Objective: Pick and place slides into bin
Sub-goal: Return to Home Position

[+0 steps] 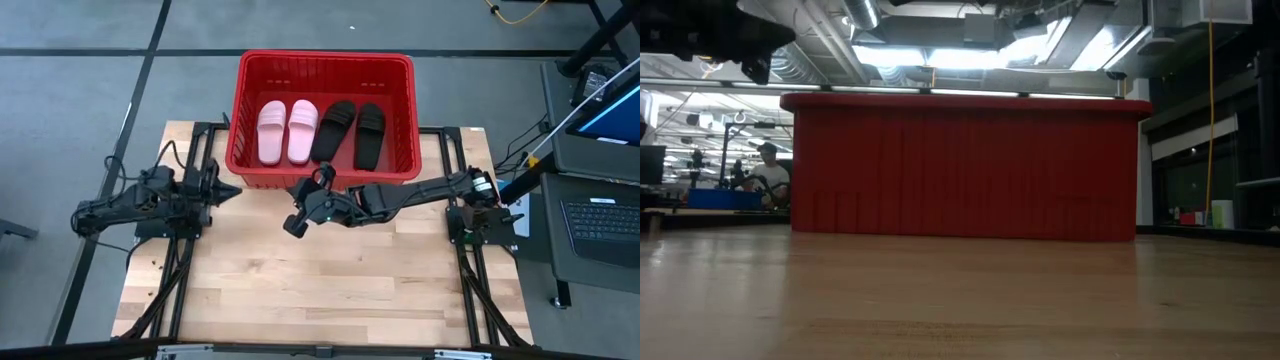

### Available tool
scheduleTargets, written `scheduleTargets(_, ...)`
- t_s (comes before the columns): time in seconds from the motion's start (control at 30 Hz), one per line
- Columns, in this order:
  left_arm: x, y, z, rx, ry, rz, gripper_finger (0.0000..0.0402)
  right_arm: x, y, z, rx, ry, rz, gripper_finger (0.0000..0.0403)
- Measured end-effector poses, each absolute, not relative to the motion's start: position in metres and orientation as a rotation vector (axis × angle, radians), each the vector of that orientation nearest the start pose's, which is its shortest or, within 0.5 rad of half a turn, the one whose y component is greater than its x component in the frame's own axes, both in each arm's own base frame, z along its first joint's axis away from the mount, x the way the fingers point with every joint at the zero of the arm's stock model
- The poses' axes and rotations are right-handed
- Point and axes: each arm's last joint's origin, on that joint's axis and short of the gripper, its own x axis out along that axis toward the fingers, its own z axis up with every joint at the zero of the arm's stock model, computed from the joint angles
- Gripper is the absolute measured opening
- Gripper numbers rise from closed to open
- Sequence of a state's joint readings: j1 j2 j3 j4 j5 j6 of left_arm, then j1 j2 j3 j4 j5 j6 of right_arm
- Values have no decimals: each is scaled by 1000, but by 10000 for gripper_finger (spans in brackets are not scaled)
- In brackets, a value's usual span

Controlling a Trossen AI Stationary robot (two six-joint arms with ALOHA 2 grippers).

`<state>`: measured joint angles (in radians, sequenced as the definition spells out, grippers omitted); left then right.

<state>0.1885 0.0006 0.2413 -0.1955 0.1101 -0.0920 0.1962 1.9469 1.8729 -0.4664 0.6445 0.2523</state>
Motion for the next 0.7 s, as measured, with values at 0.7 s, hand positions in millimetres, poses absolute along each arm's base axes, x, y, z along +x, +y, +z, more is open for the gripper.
scheduleTargets(0.7,92,3,183,-13,-18,160,1,442,74,349,-16,404,-407,4)
